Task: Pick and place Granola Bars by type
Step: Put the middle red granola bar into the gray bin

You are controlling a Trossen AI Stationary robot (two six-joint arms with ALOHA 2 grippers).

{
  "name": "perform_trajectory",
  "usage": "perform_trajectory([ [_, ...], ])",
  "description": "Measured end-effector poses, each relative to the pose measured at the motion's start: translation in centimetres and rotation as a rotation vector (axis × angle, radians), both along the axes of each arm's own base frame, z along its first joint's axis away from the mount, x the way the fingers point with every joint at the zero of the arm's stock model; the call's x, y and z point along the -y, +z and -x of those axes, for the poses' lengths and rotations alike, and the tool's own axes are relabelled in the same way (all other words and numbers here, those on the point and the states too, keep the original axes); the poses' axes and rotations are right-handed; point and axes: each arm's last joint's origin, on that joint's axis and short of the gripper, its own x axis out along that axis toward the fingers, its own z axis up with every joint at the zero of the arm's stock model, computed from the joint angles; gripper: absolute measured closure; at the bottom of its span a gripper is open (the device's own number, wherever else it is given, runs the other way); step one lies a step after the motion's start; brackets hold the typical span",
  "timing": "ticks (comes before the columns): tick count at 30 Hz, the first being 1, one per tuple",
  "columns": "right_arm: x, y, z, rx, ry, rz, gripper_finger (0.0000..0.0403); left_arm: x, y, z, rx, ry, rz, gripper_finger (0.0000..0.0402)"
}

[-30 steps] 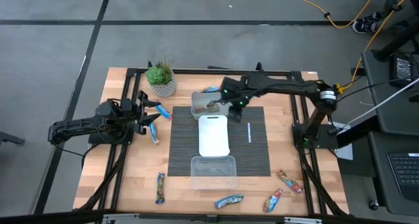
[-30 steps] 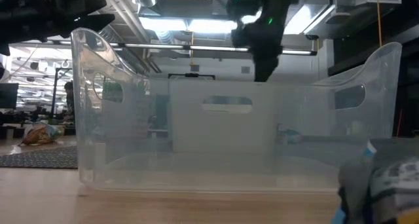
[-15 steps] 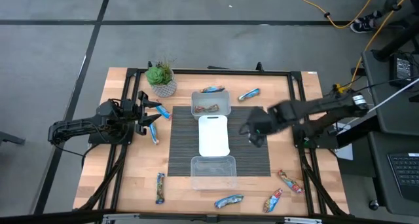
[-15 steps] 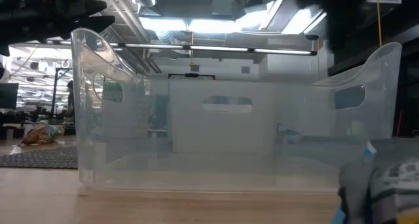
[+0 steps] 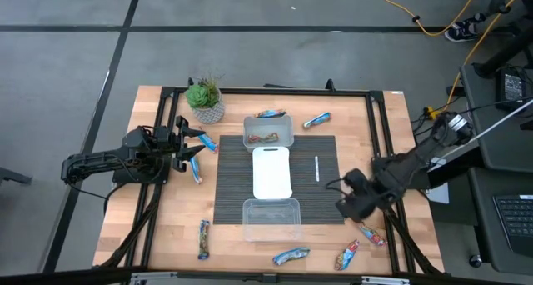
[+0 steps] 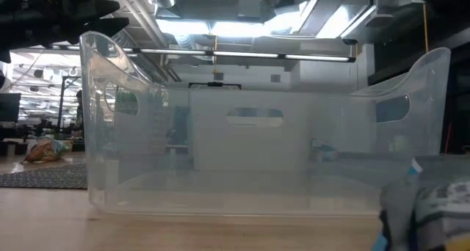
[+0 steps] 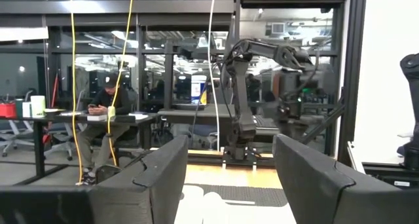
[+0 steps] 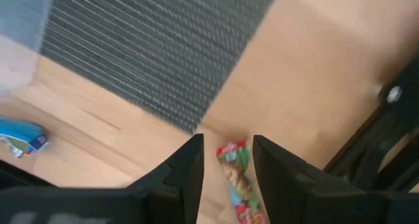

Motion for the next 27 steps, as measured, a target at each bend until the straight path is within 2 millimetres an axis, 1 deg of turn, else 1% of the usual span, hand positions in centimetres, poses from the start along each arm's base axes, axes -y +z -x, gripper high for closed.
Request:
perform_trajectory([
  [2, -0.8, -0.9, 0.7, 0.005, -0.040, -0.013, 0.0269, 0.0, 0.0, 0.0, 0.000, 0.000, 0.000, 0.0185],
  [6, -2.2, -2.4, 1.8, 0.018, -0.059, -0.055, 0.0268, 0.0, 0.0, 0.0, 0.000, 0.000, 0.000, 0.0183],
  [8, -2.6, -3.1, 2.3, 0.013, -0.067, -0.071, 0.0258, 0.0, 0.0, 0.0, 0.000, 0.001, 0.000, 0.0183],
  [10, -3.0, -3.7, 2.8, -0.009, -0.070, -0.096, 0.0239, 0.0, 0.0, 0.0, 0.000, 0.001, 0.000, 0.0183],
  [16, -3.5, -5.5, 3.8, -0.060, -0.062, -0.156, 0.0154, 0.0, 0.0, 0.0, 0.001, 0.001, 0.000, 0.0184],
  [19, -3.6, -6.5, 4.0, -0.057, -0.051, -0.161, 0.0126, 0.0, 0.0, 0.0, 0.001, 0.001, 0.000, 0.0183],
  [23, -3.6, -7.3, 4.1, -0.063, -0.044, -0.153, 0.0117, 0.0, 0.0, 0.0, 0.001, 0.001, 0.000, 0.0185],
  [27, -3.7, -8.1, 4.0, -0.089, 0.011, -0.106, 0.0117, 0.0, 0.0, 0.0, 0.000, 0.002, 0.000, 0.0184],
])
